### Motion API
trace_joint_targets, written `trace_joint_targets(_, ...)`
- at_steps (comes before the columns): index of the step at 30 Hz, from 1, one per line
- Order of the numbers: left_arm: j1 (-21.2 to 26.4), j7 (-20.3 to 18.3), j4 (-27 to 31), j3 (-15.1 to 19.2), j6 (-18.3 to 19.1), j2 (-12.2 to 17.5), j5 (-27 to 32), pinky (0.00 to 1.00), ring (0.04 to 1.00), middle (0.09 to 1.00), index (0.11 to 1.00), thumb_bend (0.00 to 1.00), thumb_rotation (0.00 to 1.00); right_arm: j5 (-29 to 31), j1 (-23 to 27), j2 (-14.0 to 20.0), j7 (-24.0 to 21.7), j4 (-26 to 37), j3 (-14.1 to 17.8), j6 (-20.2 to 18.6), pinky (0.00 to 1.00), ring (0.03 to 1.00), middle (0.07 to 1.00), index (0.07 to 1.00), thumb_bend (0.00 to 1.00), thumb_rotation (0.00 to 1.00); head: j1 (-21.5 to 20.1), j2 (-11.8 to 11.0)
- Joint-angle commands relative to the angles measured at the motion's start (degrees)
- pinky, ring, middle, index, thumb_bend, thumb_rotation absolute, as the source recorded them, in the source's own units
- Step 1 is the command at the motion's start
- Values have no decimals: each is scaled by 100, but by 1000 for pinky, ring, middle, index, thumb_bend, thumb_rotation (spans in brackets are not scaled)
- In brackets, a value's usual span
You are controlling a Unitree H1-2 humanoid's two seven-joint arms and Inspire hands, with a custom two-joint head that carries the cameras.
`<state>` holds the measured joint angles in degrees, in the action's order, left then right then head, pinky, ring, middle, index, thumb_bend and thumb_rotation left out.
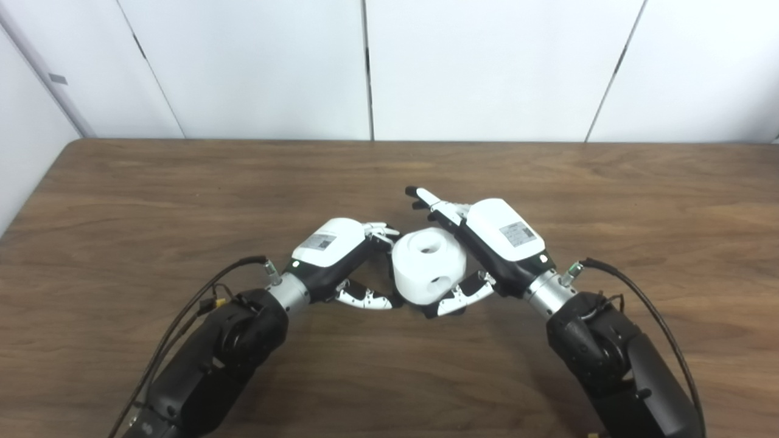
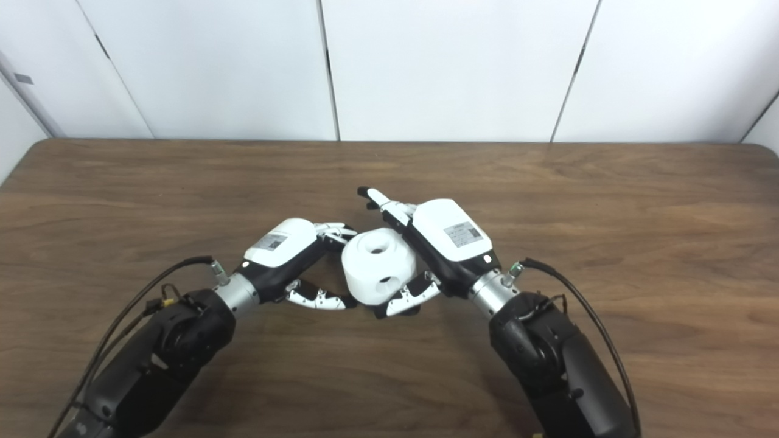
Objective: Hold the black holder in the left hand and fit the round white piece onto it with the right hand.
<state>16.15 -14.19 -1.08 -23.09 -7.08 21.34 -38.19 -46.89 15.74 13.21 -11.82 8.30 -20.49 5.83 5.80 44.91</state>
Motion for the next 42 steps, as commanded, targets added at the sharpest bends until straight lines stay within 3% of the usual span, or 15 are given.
trace_joint_targets(1, 32, -164, -134, -69, 54, -23, -17, 854, 896, 835, 480, 524, 70, 82, 300, 61, -203, 331, 77, -118, 735, 802, 893, 996, 1000, 342, 4, 1)
trace_joint_targets(7, 50, -99, -181, -55, -38, -9, -28, 851, 893, 832, 480, 524, 71, 208, 469, 377, -1320, 910, 58, -501, 756, 867, 962, 1000, 1000, 382, -32, -1)
trace_joint_targets(22, 80, -90, -228, -24, -96, 22, -26, 858, 894, 828, 479, 525, 69, 293, 568, 663, -2310, 1493, 95, -978, 770, 883, 996, 1000, 1000, 340, -63, -17)
trace_joint_targets(33, 78, -117, -200, -1, -63, 13, -42, 859, 897, 827, 480, 525, 69, 324, 561, 929, -2675, 1919, 340, -1176, 749, 878, 992, 1000, 1000, 311, -79, -29)
trace_joint_targets(37, 76, -131, -186, -1, -41, 16, -56, 857, 897, 830, 480, 524, 70, 271, 498, 1002, -2712, 2078, 535, -1339, 727, 864, 979, 1000, 974, 228, -82, -31)
trace_joint_targets(42, 72, -76, -238, 25, -115, 7, 4, 848, 891, 825, 480, 525, 69, 158, 316, 983, -2426, 2137, 882, -1440, 673, 840, 955, 1000, 906, 142, -103, -44)
